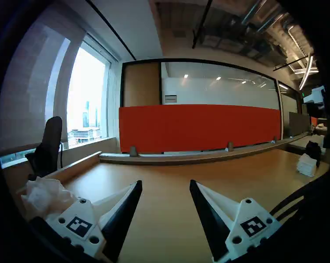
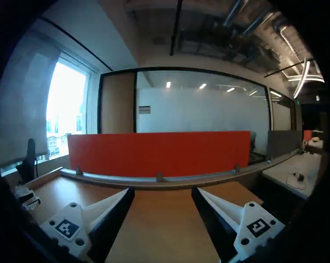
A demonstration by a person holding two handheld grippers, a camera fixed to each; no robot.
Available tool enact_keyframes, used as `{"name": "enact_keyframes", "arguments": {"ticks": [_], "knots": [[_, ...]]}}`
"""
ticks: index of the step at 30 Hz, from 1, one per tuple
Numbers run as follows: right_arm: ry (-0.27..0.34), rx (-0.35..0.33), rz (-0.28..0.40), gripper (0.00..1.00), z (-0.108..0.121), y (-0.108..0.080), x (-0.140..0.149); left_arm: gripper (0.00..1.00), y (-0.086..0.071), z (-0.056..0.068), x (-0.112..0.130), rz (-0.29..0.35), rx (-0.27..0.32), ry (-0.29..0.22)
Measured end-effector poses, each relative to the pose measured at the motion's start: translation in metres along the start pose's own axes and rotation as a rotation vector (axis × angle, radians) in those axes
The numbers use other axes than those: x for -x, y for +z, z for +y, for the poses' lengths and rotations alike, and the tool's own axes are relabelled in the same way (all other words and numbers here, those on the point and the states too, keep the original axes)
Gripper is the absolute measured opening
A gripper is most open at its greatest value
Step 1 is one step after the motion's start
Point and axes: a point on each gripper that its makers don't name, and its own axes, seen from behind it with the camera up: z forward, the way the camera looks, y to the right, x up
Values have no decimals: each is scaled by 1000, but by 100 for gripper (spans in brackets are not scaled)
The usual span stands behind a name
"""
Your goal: Fold towel
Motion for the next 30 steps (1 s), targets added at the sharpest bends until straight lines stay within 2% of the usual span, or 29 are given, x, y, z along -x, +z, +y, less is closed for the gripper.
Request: {"name": "enact_keyframes", "arguments": {"ticks": [15,23,30], "knots": [[13,-1,22,100,9,-6,28,79,-3,8,35,12,3,-5],[6,1,22,100,9,-10,30,79,0,6,40,21,-1,-24],[1,6,22,100,9,-13,27,79,-3,6,37,35,-1,-20]]}}
